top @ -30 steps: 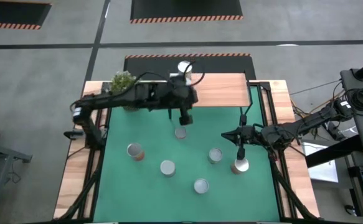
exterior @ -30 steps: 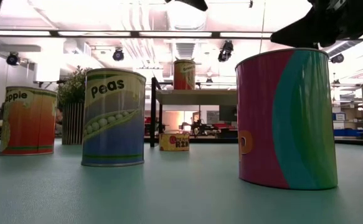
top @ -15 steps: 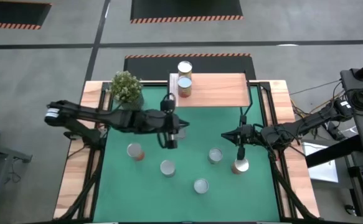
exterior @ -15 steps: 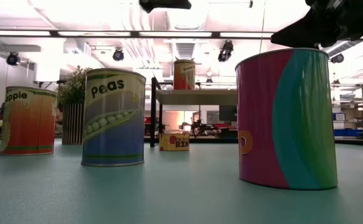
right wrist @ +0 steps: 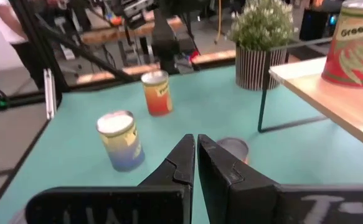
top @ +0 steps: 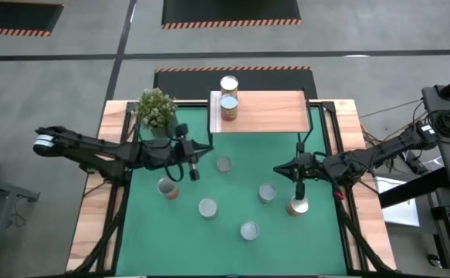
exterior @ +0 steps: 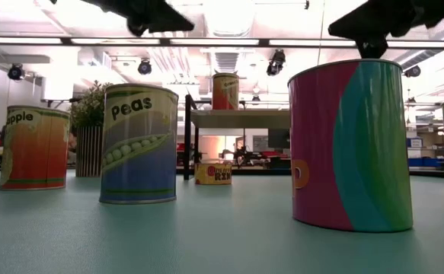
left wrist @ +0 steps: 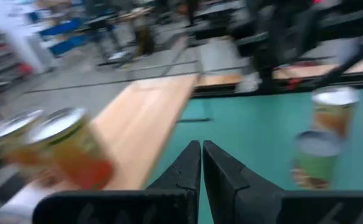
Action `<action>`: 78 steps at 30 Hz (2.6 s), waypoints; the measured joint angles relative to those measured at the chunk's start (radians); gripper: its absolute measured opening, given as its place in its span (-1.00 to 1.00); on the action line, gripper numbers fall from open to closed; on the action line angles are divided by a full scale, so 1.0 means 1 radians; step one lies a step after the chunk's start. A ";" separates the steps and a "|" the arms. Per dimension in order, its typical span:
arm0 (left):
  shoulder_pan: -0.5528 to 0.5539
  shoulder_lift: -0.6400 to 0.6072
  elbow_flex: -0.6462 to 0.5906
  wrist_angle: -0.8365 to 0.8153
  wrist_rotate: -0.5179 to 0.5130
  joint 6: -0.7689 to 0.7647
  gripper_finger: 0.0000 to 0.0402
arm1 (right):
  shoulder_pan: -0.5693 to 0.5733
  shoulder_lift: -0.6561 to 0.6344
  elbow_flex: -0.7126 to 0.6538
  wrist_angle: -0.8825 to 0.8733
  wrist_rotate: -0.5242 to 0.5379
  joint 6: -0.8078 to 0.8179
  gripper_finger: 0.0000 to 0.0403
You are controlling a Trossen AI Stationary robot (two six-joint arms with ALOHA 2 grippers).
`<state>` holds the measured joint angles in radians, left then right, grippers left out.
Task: Pick and place cans onto a shelf
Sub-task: Put the canned corn on the shelf
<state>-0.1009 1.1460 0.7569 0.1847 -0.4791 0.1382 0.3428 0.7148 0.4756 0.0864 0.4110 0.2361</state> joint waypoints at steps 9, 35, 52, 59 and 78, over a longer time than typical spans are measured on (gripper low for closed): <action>0.005 -0.078 -0.049 0.003 -0.099 0.089 -1.00 | 0.000 0.133 0.266 -0.341 -0.008 0.084 -0.96; 0.005 -0.064 -0.052 -0.012 -0.098 0.088 -1.00 | 0.330 0.337 0.507 -1.075 -0.200 0.828 -0.96; 0.005 -0.063 -0.051 -0.007 -0.098 0.084 -1.00 | 0.508 0.398 0.465 -1.051 0.061 0.879 -0.52; 0.005 -0.063 -0.051 -0.004 -0.098 0.081 -1.00 | 0.508 0.433 0.465 -1.063 0.061 0.892 0.13; 0.004 -0.063 -0.051 -0.008 -0.097 0.081 -1.00 | 0.511 0.497 0.456 -1.124 0.000 0.866 0.81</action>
<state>-0.0967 1.0828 0.7063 0.1768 -0.5762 0.2188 0.8535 1.2121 0.9316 -1.0375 0.4111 1.1024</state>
